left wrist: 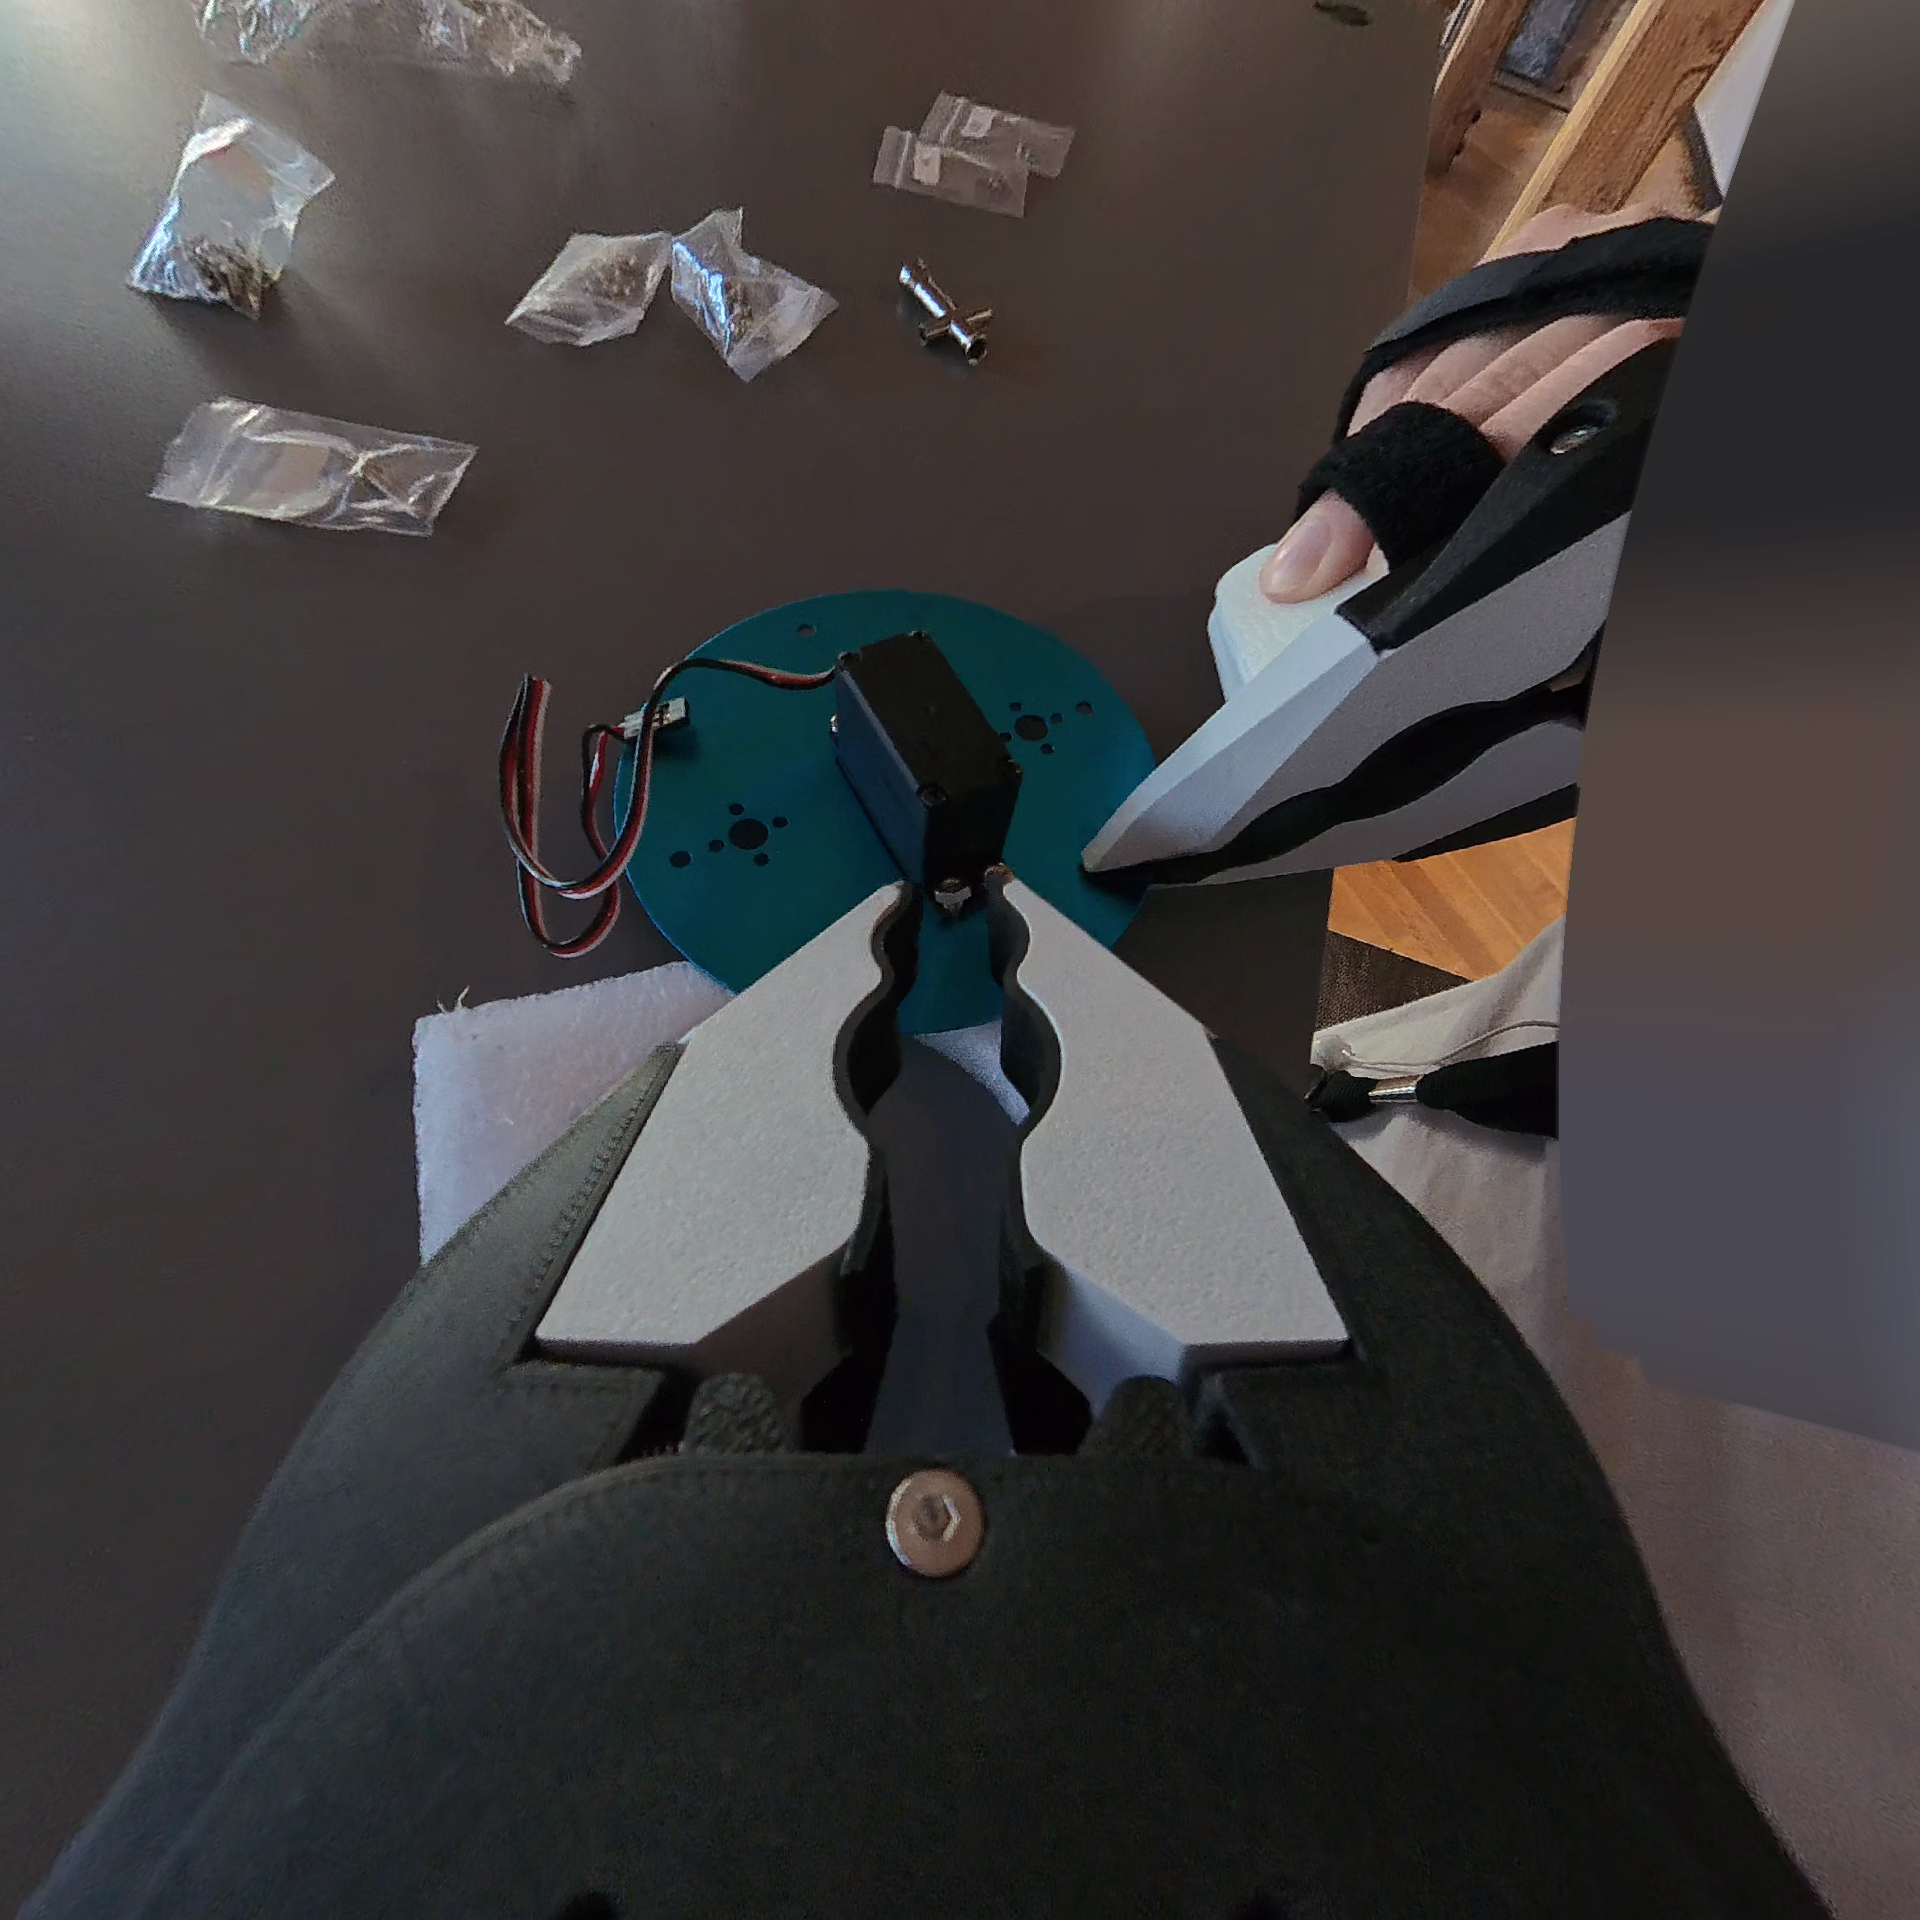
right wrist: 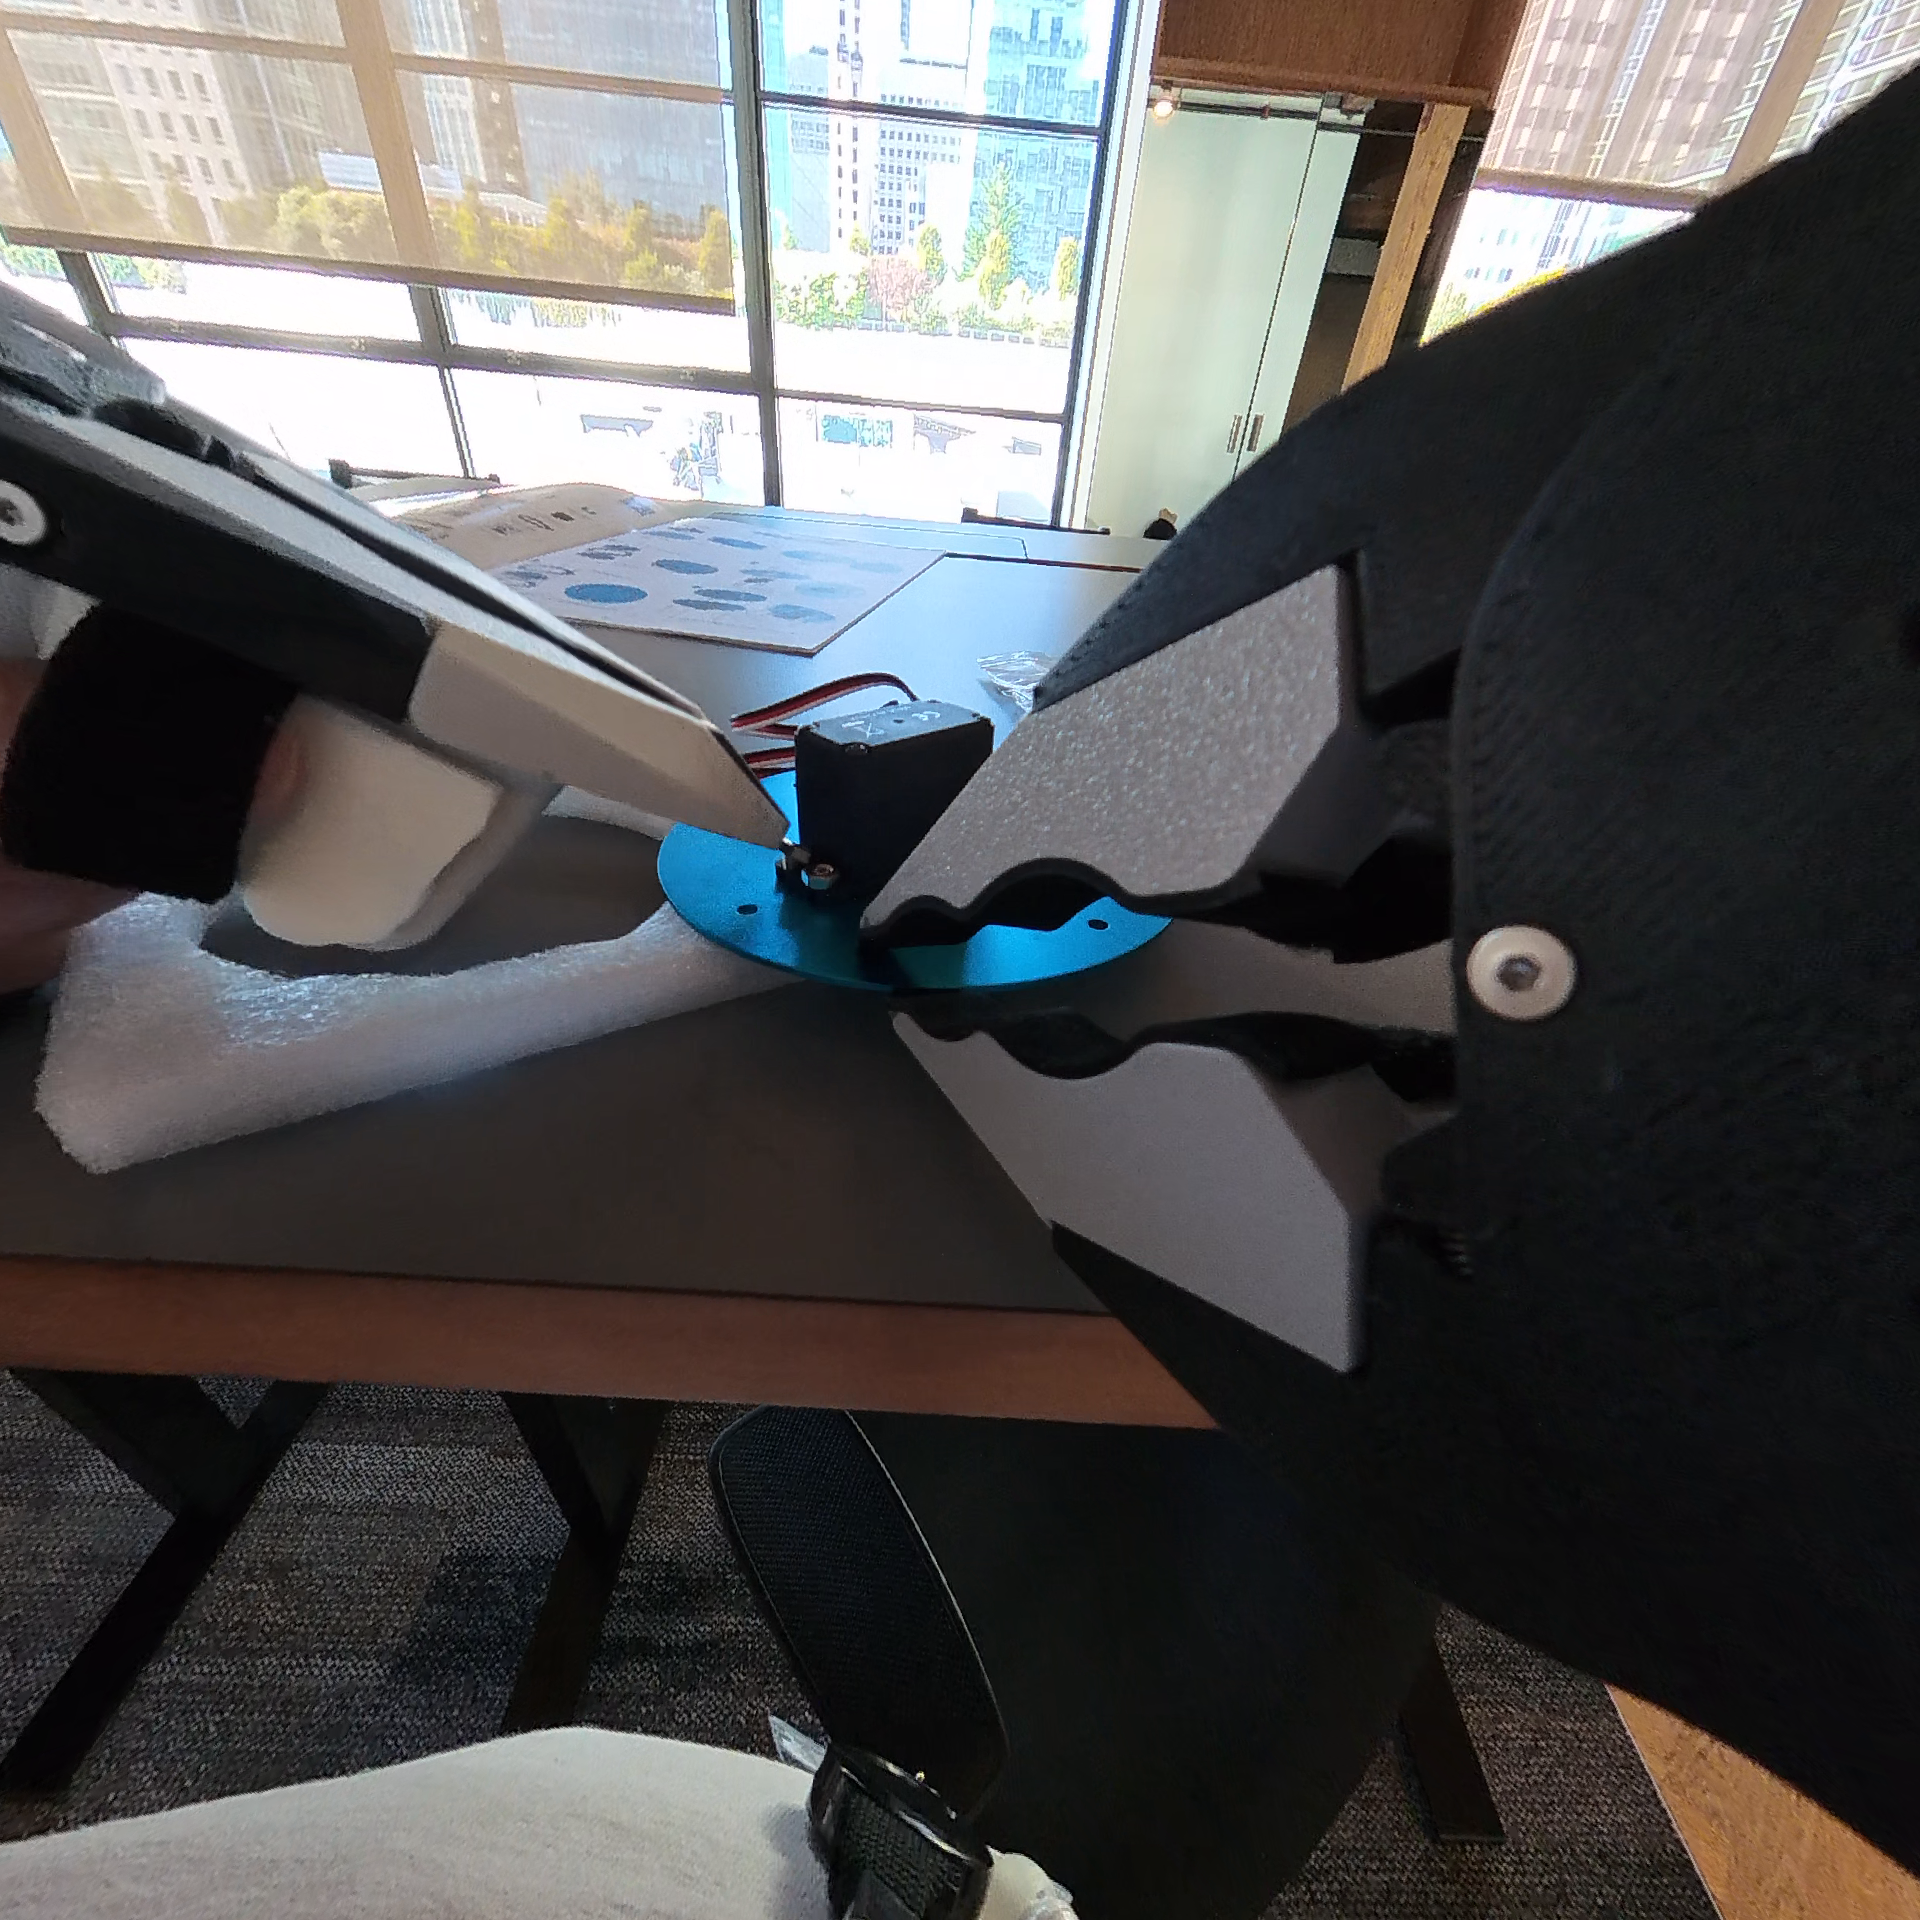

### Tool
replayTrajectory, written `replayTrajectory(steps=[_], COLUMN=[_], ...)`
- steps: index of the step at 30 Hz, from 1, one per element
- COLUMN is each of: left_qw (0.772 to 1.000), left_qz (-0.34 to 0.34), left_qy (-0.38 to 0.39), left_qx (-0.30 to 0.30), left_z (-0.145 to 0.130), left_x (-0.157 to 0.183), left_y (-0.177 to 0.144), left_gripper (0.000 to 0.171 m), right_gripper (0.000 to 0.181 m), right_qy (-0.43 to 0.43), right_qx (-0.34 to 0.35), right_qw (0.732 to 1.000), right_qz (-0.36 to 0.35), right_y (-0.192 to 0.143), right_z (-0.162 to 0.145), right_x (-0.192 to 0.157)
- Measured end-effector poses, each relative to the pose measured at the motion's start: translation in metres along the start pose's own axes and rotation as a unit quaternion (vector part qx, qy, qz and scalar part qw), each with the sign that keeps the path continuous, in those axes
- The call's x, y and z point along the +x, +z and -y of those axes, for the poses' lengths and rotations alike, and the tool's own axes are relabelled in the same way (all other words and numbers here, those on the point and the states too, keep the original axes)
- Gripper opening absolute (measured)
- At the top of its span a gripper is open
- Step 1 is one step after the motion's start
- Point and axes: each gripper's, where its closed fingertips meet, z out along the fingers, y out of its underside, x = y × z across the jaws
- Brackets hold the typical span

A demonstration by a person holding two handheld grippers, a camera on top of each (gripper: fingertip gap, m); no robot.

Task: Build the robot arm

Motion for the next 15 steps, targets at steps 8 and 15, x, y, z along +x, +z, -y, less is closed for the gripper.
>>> replayTrajectory(steps=[8, 15], left_qw=[1.000, 0.991], left_qz=[0.002, 0.037], left_qy=[0.008, 0.125], left_qx=[0.002, 0.023], left_z=[0.002, 0.008], left_x=[0.001, 0.005], left_y=[0.001, -0.008], left_gripper=[0.004, 0.013], right_gripper=[0.007, 0.007], right_qy=[0.001, 0.001], right_qx=[-0.001, -0.001], right_qw=[1.000, 1.000], right_qz=[0.000, 0.002], right_y=[0.000, 0.000], right_z=[0.000, 0.001], right_x=[0.000, 0.000])
